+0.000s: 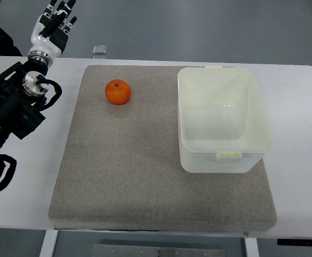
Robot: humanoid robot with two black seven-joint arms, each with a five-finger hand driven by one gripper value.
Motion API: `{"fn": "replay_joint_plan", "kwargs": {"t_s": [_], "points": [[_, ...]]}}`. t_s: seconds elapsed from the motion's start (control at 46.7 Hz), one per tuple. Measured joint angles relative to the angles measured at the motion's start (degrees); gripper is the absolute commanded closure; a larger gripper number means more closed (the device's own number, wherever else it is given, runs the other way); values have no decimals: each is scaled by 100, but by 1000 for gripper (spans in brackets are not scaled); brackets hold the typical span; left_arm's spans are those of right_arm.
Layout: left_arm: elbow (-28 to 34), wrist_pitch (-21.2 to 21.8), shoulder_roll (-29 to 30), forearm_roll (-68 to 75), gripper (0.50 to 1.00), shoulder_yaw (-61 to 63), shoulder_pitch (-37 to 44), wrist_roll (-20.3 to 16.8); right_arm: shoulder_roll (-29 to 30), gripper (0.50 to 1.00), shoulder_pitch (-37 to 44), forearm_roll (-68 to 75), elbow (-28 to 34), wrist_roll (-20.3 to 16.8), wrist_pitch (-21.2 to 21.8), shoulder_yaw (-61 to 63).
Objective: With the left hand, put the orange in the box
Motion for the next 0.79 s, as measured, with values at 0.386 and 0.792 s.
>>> {"fn": "replay_joint_plan", "kwargs": {"t_s": [0.386, 0.792], "points": [[-25, 3, 5, 5, 506, 2, 27, 0, 0, 574, 0, 0, 0, 0, 0, 0], [-13, 12, 76, 93, 506, 52, -52, 10, 0, 574, 0, 0, 0, 0, 0, 0]]}}
